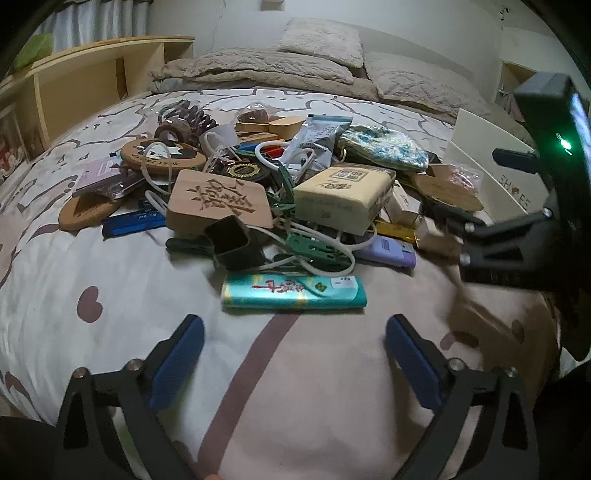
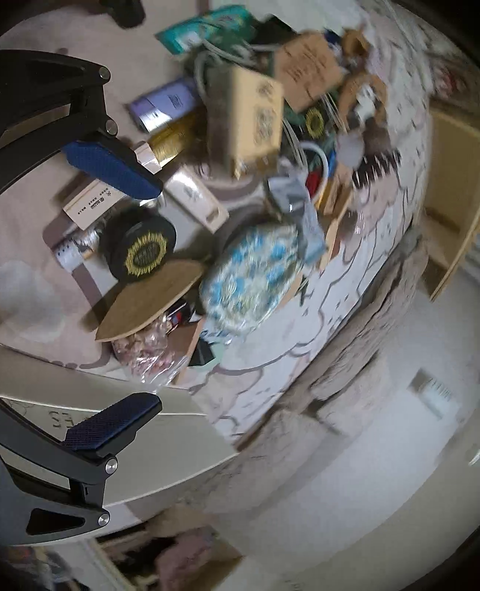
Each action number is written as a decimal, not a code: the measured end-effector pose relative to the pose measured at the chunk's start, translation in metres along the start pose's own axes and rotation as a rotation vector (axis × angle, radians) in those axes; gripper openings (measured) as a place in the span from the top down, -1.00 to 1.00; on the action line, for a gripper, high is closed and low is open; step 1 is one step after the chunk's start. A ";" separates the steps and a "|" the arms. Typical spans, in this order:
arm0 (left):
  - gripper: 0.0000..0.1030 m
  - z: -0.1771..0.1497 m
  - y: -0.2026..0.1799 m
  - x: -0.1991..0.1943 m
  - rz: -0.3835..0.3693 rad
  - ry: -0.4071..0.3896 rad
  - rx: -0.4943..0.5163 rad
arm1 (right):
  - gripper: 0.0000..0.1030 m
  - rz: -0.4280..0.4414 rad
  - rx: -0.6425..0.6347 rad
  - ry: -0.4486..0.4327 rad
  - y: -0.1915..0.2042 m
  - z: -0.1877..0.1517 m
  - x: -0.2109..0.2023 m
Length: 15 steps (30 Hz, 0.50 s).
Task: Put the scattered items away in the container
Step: 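Close the left gripper on the teal-and-blue tube box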
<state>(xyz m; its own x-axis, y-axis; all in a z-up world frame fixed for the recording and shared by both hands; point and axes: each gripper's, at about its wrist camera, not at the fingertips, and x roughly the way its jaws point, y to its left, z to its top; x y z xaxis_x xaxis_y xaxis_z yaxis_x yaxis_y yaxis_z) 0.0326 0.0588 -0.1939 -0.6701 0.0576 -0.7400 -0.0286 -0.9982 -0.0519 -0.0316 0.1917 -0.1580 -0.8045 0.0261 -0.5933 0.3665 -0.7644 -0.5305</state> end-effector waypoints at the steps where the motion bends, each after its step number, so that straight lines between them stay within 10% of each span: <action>1: -0.98 0.001 -0.001 0.001 0.012 -0.002 0.001 | -1.00 0.017 -0.013 0.002 0.002 0.000 -0.001; 15: -0.98 0.013 0.003 0.014 0.076 -0.024 -0.043 | -1.00 0.085 -0.047 0.001 0.009 -0.010 -0.017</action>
<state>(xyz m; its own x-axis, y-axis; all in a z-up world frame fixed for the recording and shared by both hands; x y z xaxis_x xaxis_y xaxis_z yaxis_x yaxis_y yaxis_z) 0.0137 0.0565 -0.1961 -0.6868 -0.0192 -0.7266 0.0543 -0.9982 -0.0250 -0.0101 0.1911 -0.1590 -0.7689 -0.0369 -0.6383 0.4550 -0.7329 -0.5057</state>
